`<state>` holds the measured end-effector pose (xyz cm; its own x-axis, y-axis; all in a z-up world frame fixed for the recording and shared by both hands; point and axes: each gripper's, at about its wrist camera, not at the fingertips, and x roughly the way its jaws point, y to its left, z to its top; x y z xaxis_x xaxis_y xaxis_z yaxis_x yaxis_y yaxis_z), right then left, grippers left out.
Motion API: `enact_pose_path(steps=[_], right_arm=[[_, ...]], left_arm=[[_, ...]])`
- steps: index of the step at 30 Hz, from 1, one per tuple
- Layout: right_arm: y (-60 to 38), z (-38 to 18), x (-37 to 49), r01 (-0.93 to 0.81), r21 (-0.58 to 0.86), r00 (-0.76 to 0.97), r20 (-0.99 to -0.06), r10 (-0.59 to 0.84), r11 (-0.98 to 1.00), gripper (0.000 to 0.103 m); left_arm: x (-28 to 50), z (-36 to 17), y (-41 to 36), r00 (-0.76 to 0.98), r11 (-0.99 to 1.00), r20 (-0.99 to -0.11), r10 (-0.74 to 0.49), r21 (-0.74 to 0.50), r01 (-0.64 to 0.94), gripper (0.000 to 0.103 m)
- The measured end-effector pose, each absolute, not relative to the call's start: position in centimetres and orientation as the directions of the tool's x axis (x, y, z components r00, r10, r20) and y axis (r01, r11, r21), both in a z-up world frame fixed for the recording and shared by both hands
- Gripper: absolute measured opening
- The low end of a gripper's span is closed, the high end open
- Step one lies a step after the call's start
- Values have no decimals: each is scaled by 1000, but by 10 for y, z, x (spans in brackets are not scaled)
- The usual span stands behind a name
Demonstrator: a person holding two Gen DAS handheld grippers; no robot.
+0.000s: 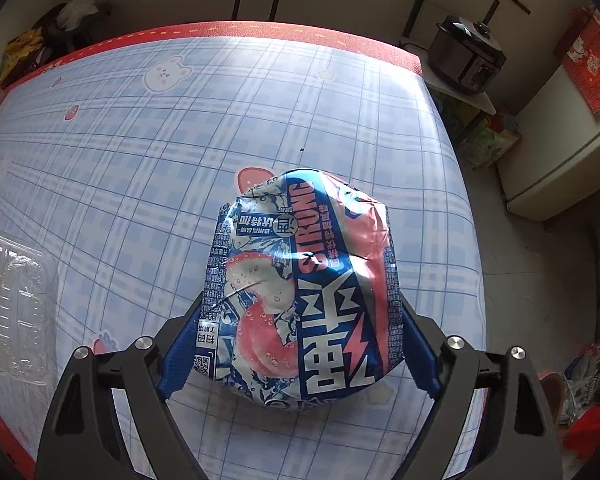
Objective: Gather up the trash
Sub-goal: 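Grasp the blue STRONG snack bag with the right gripper while the left holds the container, then drop the blue snack bag into the bin with the right gripper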
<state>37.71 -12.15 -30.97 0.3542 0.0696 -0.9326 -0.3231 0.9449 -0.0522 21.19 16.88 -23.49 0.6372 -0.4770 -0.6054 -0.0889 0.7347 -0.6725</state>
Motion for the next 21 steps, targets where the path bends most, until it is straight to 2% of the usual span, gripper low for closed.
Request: enact_pose_path(steps=[13, 21], right_arm=[[-186, -245, 275, -183, 169, 524, -817, 242, 968, 84], [-271, -224, 218, -56, 166, 612, -774, 166, 984, 84]], left_arm=[[196, -191, 136, 650, 786, -597, -471, -618, 2, 19], [182, -158, 106, 655, 799, -573, -492, -596, 79, 19]])
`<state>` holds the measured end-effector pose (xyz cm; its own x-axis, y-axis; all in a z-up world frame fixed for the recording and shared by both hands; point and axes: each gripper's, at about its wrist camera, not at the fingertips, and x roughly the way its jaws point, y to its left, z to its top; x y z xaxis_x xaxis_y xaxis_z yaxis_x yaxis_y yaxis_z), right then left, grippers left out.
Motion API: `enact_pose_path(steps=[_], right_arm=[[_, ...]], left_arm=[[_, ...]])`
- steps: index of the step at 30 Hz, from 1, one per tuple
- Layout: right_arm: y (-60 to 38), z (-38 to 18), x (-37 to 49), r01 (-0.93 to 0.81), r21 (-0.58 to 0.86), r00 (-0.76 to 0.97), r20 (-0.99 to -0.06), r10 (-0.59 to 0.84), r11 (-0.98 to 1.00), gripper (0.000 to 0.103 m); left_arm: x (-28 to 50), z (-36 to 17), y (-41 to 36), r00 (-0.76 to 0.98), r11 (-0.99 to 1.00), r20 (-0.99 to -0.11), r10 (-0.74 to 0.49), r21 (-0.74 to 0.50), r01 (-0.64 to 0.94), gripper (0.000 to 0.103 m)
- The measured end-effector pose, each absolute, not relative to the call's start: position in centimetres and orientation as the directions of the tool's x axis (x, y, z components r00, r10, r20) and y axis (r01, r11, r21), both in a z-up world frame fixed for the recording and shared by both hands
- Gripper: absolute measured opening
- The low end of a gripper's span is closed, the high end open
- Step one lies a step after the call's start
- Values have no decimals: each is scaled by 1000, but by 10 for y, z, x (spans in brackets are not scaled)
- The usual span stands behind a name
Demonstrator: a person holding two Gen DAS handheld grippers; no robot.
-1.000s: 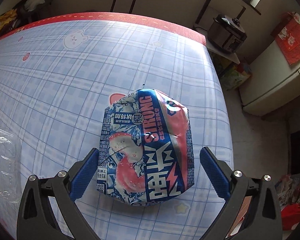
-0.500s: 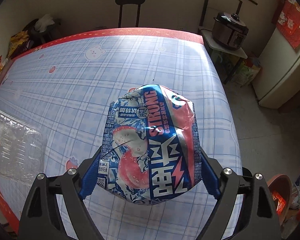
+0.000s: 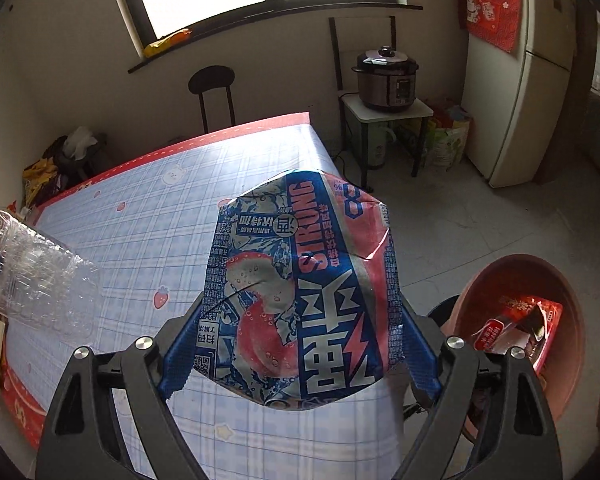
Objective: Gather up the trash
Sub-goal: 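Drop the blue snack bag into the bin with the right gripper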
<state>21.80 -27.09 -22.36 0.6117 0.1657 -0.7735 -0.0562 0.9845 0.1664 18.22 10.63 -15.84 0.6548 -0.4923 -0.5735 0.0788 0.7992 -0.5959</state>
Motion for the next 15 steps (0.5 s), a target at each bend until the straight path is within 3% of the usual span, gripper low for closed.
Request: enact_pose_path(steps=[9, 15], right_arm=[[-405, -232, 171, 192, 144, 612, -791, -4, 971, 84], [-476, -241, 151, 326, 205, 601, -798, -35, 923, 84]], left_arm=[[169, -145, 58, 634, 795, -564, -530, -591, 139, 19], [159, -142, 34, 629, 794, -560, -540, -587, 159, 19]])
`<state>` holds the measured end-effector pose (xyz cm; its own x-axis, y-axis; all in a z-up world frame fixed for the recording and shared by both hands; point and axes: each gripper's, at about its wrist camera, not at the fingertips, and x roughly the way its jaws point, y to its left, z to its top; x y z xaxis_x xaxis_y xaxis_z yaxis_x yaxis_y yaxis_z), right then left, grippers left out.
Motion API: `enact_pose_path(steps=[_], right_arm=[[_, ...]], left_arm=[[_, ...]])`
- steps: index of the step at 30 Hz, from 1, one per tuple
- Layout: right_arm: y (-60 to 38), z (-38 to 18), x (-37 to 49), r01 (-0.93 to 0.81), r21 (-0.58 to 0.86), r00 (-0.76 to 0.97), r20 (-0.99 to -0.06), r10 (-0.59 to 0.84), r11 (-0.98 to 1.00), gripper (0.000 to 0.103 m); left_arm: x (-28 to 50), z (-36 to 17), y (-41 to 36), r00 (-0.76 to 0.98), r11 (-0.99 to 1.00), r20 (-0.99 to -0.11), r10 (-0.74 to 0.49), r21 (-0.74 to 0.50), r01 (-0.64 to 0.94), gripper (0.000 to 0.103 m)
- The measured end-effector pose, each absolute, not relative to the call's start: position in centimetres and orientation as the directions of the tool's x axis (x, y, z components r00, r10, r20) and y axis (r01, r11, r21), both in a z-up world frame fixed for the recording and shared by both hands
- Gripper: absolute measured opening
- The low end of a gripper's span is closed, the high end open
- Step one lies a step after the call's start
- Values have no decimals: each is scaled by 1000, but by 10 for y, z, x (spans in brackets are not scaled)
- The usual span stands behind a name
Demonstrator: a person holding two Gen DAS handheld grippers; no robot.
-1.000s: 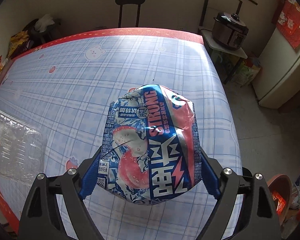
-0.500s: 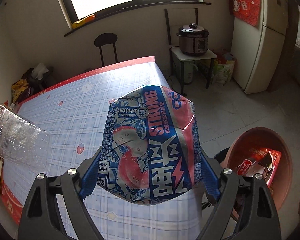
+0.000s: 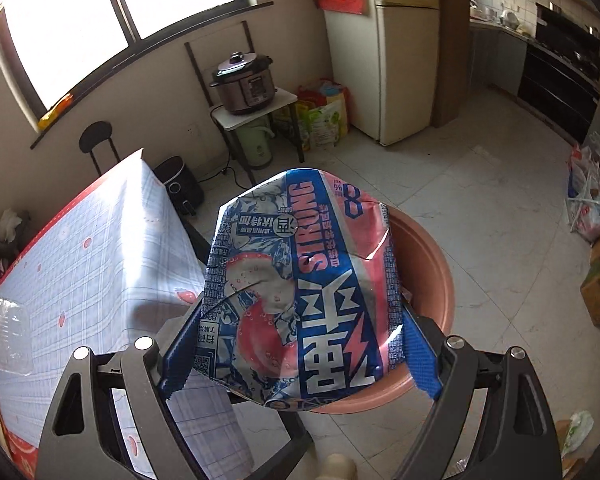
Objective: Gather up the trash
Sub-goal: 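Drop the blue snack bag into the bin with the right gripper, then carry the clear plastic container over the bin and open the left gripper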
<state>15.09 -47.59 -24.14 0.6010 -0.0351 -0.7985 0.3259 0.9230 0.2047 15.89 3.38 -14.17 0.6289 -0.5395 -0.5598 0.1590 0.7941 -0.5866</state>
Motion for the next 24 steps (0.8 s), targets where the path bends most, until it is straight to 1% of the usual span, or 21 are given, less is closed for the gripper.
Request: enact_pose_path(steps=[11, 12, 13, 14, 17, 24], right_arm=[[-516, -247, 149, 403, 275, 621, -783, -40, 873, 85], [-518, -247, 150, 399, 289, 626, -779, -29, 870, 86], [-521, -246, 148, 400, 292, 630, -776, -29, 868, 90], [-522, -244, 148, 401, 292, 635, -771, -34, 868, 92], [-524, -237, 147, 398, 293, 649, -760, -41, 870, 95], [-524, -214, 130, 388, 271, 677, -733, -73, 881, 97]], left_arm=[[150, -134, 12, 629, 803, -563, -536, -569, 175, 19], [150, -133, 11, 629, 804, -563, -536, -567, 177, 19], [150, -132, 9, 628, 805, -564, -536, -565, 179, 19], [150, -132, 8, 628, 806, -564, -536, -564, 182, 19], [150, -129, 5, 628, 807, -563, -538, -560, 190, 19], [154, -123, -8, 618, 800, -553, -559, -555, 226, 19]])
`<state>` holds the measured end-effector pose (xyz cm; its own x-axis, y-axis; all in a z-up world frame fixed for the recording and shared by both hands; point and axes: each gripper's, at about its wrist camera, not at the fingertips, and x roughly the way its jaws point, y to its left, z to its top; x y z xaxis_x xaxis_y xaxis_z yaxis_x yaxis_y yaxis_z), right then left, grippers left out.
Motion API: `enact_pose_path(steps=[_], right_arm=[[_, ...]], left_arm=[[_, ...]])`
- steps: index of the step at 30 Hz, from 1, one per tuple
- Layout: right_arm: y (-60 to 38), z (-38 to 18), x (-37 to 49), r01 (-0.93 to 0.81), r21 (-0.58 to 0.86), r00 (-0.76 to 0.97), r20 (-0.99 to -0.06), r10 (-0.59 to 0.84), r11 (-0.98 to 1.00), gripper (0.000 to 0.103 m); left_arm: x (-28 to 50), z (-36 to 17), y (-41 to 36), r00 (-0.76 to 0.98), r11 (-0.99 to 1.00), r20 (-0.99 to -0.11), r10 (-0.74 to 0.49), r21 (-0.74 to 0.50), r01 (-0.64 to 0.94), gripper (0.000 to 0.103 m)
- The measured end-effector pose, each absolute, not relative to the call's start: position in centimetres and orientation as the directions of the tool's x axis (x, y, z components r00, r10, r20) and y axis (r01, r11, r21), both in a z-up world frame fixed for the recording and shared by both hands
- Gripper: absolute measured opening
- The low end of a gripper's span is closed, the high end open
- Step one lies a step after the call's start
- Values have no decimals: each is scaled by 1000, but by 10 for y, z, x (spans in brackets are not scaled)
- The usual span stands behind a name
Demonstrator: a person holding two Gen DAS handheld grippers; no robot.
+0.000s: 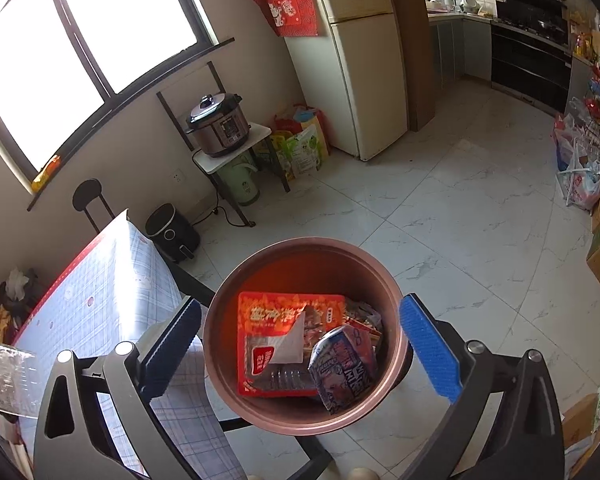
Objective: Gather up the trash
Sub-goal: 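Carry the clear plastic container over the bin and open the left gripper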
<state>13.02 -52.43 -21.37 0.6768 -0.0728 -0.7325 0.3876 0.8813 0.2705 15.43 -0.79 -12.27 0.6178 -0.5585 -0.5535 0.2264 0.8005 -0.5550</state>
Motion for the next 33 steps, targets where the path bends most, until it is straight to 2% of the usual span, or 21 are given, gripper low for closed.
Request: enact_pose_path(steps=[10, 20, 33], right_arm=[[-524, -174, 91, 380, 186, 687, -713, -141, 906, 97], [-528, -141, 46, 371, 137, 706, -684, -183, 919, 97], [-579, -144, -1, 444, 128, 671, -703, -235, 887, 97]], left_arm=[[170, -106, -69, 554, 763, -536, -637, -539, 357, 19], [179, -97, -181, 424, 668, -518, -743, -534, 518, 19], [190, -116, -339, 233, 550, -552, -801, -523, 651, 19]])
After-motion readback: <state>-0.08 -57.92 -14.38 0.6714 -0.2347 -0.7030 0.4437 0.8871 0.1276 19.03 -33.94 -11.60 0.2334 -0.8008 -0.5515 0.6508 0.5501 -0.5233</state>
